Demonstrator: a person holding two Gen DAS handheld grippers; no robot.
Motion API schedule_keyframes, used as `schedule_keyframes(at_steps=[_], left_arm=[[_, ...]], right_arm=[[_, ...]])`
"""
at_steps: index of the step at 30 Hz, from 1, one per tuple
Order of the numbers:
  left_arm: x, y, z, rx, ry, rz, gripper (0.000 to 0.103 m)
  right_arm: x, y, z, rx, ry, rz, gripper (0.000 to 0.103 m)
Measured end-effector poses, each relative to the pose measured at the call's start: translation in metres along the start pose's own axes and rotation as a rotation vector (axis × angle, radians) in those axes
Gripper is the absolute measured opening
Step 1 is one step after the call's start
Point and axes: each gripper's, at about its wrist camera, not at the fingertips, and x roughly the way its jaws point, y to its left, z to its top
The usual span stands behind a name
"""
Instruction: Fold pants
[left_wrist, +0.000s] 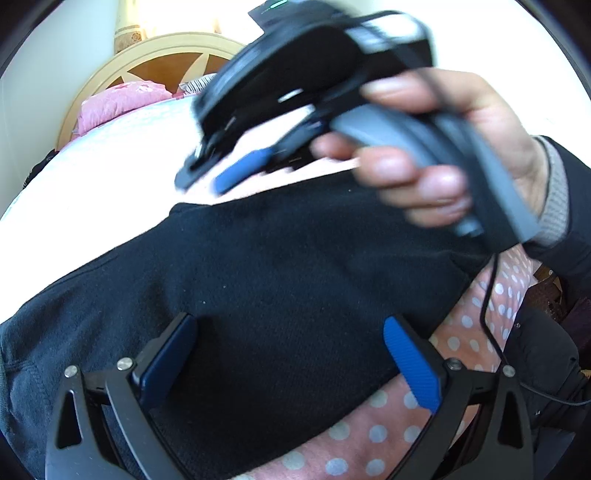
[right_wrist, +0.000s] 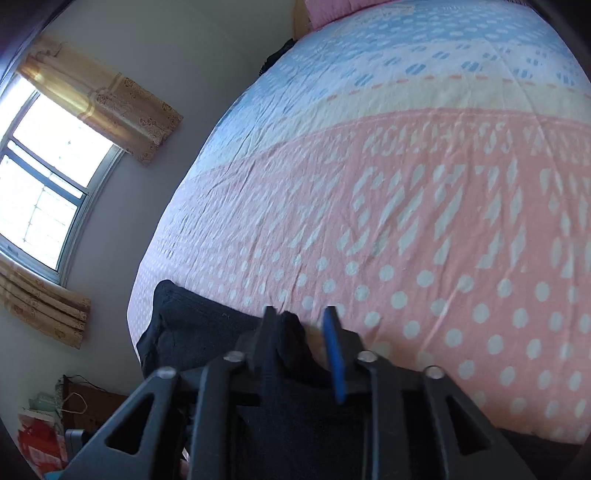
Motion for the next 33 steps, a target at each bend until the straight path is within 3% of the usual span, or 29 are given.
schedule_keyframes(at_steps=[8, 17, 25, 28, 33], left_arm=[[0.001, 0.001, 0.002, -0.013, 0.002, 0.005, 0.103], [0.004, -0.002, 0.003, -0.011, 0.004, 0.016, 0.103], [0.004, -0.006, 0.009, -0.03, 0.011, 0.047, 0.103], [0.004, -0.009, 0.009, -0.03, 0.007, 0.057, 0.103], [0.001, -0.006, 0.009, -0.041, 0.009, 0.063, 0.103]], right_arm=[[-0.081, -0.004, -0.063, -0.087, -0.066, -0.062, 0.047], [-0.07, -0.008, -0.142, -0.149, 0.055, -0.062, 0.048], [-0.091, -0.007, -0.157, -0.144, -0.046, -0.053, 0.048], [-0.079, -0.024, -0.16, -0.115, 0.008, -0.077, 0.048], [-0.093, -0.026, -0.167, -0.128, -0.045, -0.054, 0.048]])
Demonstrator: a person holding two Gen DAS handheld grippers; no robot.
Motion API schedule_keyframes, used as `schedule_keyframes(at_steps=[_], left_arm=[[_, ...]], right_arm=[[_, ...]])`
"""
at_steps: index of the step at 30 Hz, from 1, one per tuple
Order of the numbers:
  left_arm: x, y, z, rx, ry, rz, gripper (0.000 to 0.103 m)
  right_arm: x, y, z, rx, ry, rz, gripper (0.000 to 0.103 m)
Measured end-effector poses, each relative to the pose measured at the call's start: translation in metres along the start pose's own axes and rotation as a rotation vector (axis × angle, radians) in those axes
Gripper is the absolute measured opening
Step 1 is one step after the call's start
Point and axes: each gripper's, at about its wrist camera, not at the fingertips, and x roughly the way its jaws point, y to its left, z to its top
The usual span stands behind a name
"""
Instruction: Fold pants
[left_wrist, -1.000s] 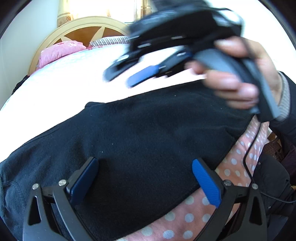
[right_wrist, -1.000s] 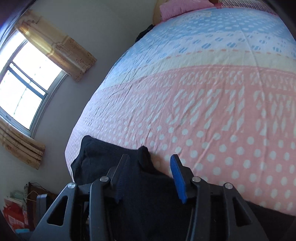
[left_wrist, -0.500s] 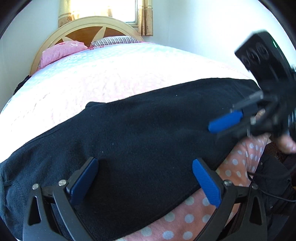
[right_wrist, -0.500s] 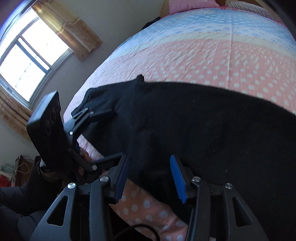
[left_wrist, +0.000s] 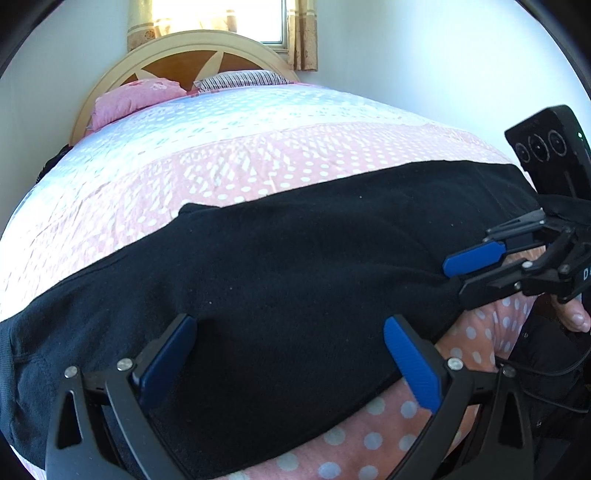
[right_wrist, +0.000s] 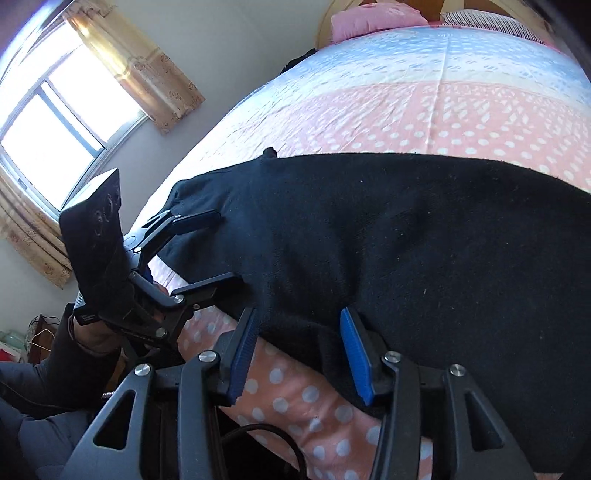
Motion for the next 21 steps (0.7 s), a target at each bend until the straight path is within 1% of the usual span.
schedule_keyframes(at_steps=[3, 5, 6, 7, 9, 12, 13, 16, 20, 21], left_arm=[[-0.002, 0.0, 0.002, -0.013, 0.003, 0.0, 0.103], [-0.002, 0.0, 0.002, -0.008, 0.006, 0.008, 0.103], [-0.002, 0.0, 0.003, -0.008, 0.006, 0.017, 0.103], [-0.003, 0.0, 0.003, -0.01, 0.001, 0.019, 0.103], [-0.006, 0.002, 0.005, -0.02, -0.017, 0.026, 0.103], [-0.012, 0.005, 0.008, -0.034, -0.054, 0.042, 0.103], [-0.013, 0.007, 0.009, -0.043, -0.061, 0.049, 0.103], [-0.015, 0.013, 0.009, -0.084, -0.085, 0.059, 0.103], [-0.01, 0.013, 0.011, -0.111, -0.081, 0.048, 0.103], [-0.008, 0.011, 0.012, -0.108, -0.076, 0.046, 0.103]], right_arm=[[-0.016, -0.01, -0.005, 0.02, -0.04, -0.002, 0.048], [-0.027, -0.022, -0.009, 0.05, -0.051, 0.046, 0.048], [-0.032, -0.027, -0.011, 0.065, -0.055, 0.053, 0.048], [-0.039, -0.03, -0.012, 0.076, -0.067, 0.043, 0.048], [-0.057, -0.035, -0.013, 0.095, -0.107, 0.003, 0.052], [-0.097, -0.053, -0.021, 0.142, -0.19, -0.059, 0.054], [-0.113, -0.061, -0.025, 0.163, -0.216, -0.09, 0.054], [-0.167, -0.099, -0.043, 0.261, -0.303, -0.238, 0.054], [-0.254, -0.172, -0.084, 0.505, -0.445, -0.425, 0.054], [-0.272, -0.186, -0.094, 0.553, -0.481, -0.454, 0.054]])
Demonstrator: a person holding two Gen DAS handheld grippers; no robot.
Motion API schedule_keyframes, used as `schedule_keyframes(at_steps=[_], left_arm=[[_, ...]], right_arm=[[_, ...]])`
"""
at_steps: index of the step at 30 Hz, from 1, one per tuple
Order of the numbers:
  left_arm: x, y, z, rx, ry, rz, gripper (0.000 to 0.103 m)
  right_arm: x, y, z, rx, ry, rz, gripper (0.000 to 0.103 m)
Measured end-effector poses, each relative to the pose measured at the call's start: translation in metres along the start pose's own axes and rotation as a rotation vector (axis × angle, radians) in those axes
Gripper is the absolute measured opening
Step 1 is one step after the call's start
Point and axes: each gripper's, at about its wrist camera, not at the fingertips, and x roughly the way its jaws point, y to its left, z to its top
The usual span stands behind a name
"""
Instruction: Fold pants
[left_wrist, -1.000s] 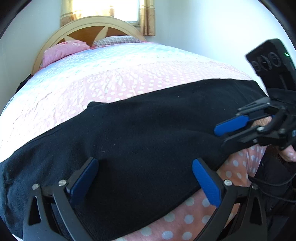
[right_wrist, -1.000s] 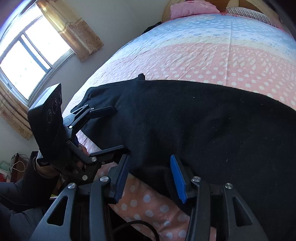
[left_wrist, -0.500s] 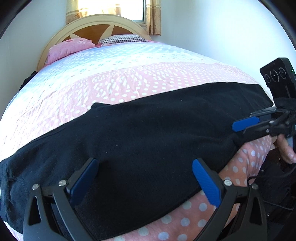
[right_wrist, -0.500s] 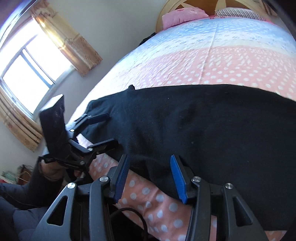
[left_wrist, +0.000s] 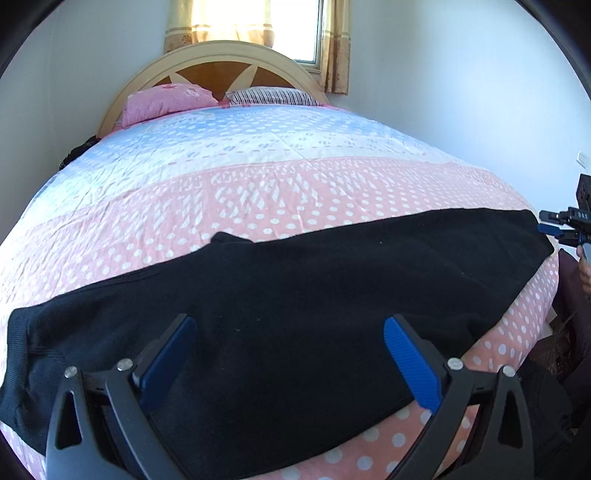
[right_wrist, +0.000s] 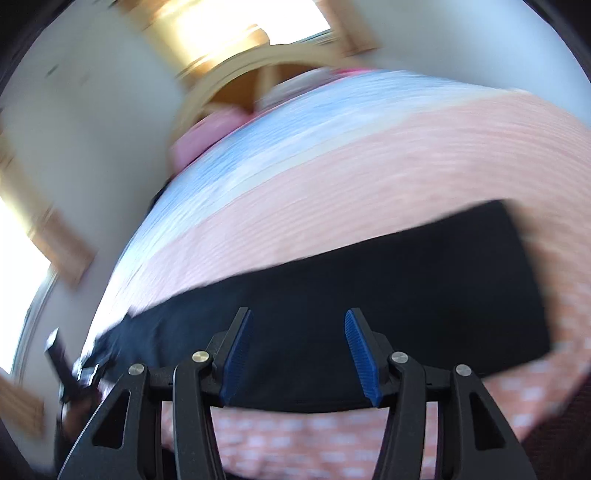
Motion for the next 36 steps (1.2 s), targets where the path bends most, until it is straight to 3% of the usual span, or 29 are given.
schedule_keyframes(at_steps=[3, 12, 16, 19, 22, 25, 27, 29, 32, 36], left_arm=[[0.005, -0.007, 0.006, 0.007, 0.001, -0.005, 0.103], [0.019, -0.028, 0.014, 0.043, 0.038, 0.03, 0.103], [0.029, -0.024, 0.013, 0.028, 0.065, 0.057, 0.103], [0.032, -0.02, 0.012, -0.002, 0.08, 0.047, 0.103], [0.034, -0.02, 0.01, 0.0, 0.09, 0.042, 0.103], [0.033, -0.02, 0.008, -0.006, 0.085, 0.041, 0.103], [0.031, -0.019, 0.007, -0.017, 0.072, 0.044, 0.103], [0.03, -0.017, 0.007, -0.033, 0.06, 0.043, 0.103], [0.028, -0.015, 0.005, -0.05, 0.05, 0.036, 0.103], [0.026, -0.014, 0.006, -0.059, 0.043, 0.038, 0.103]], right_arm=[[-0.019, -0.044, 0.015, 0.068, -0.047, -0.07, 0.054], [-0.017, -0.114, 0.013, 0.15, 0.008, -0.067, 0.054], [-0.012, -0.116, 0.011, 0.127, 0.025, -0.052, 0.054], [-0.006, -0.111, 0.008, 0.134, 0.058, 0.033, 0.053], [0.005, -0.104, 0.006, 0.112, 0.062, 0.011, 0.051], [0.006, -0.115, 0.007, 0.166, 0.067, 0.027, 0.034], [0.005, -0.123, 0.005, 0.193, 0.076, 0.066, 0.016], [0.005, -0.124, 0.004, 0.207, 0.086, 0.113, 0.014], [0.004, -0.114, 0.002, 0.165, 0.075, 0.085, 0.013], [-0.001, -0.102, 0.002, 0.176, 0.034, 0.11, 0.012]])
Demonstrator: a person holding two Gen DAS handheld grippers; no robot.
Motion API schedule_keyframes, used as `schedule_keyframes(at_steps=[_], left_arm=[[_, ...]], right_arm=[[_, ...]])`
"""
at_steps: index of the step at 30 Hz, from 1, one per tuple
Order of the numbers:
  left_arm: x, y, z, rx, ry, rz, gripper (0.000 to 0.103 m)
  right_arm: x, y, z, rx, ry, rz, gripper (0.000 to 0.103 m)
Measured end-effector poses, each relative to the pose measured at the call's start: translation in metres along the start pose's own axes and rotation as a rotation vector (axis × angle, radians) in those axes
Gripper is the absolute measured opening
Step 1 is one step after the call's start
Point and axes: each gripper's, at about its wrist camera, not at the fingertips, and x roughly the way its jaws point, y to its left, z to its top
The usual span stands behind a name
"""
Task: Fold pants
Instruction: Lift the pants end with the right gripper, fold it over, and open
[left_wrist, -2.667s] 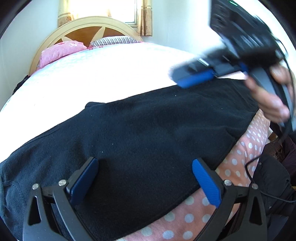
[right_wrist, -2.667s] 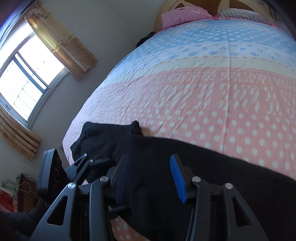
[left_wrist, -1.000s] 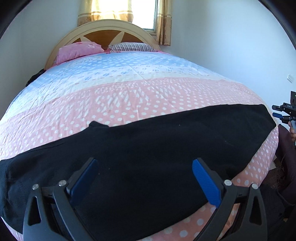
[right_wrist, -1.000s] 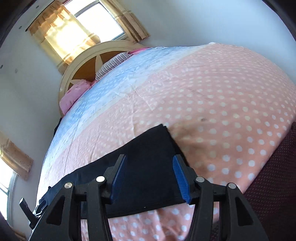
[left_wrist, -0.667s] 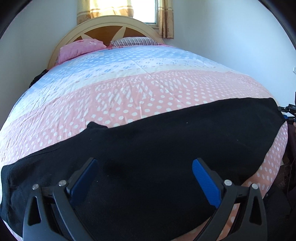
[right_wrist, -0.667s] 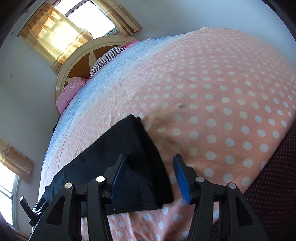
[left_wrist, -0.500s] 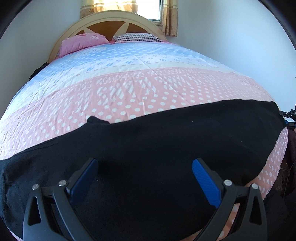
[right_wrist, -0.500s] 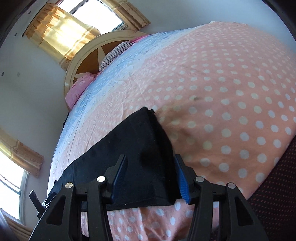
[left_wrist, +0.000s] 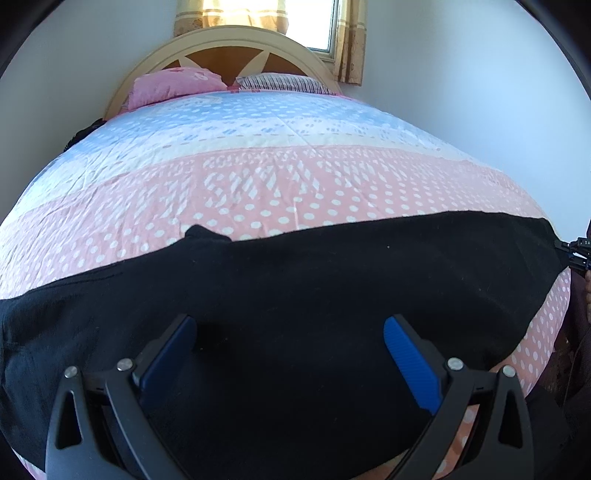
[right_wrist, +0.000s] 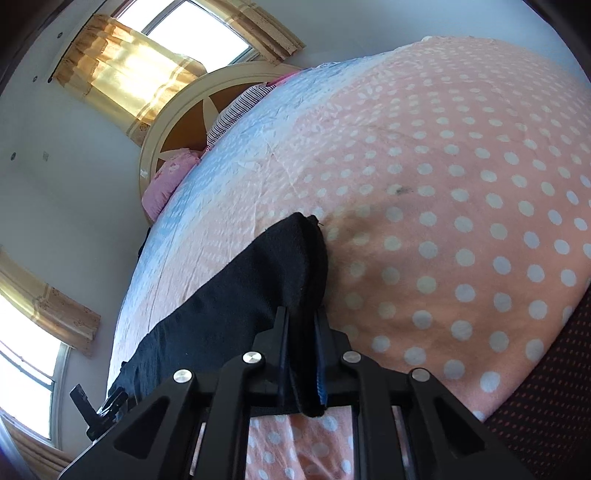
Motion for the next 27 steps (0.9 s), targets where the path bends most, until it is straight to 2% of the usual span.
schedule_keyframes(at_steps=[5, 13, 18, 21, 24, 27], left_arm=[[-0.001, 0.001, 0.0, -0.011, 0.0, -0.006, 0.103], [-0.013, -0.006, -0.001, -0.048, -0.013, -0.068, 0.103], [-0.029, -0.015, 0.004, -0.025, -0.045, -0.098, 0.103], [-0.036, -0.015, 0.009, -0.028, -0.064, -0.141, 0.103], [-0.036, -0.014, 0.01, -0.036, -0.056, -0.178, 0.103], [-0.031, -0.013, 0.01, -0.045, -0.042, -0.183, 0.103]], right_arm=[[-0.013, 0.035, 0.0, -0.036, -0.051, 0.031, 0.012], [-0.014, 0.15, -0.018, -0.247, -0.073, 0.108, 0.012], [0.01, 0.22, -0.038, -0.377, -0.028, 0.168, 0.012], [0.031, 0.254, -0.055, -0.438, 0.014, 0.193, 0.012], [0.058, 0.281, -0.074, -0.483, 0.08, 0.217, 0.012], [0.085, 0.304, -0.093, -0.516, 0.14, 0.233, 0.012]])
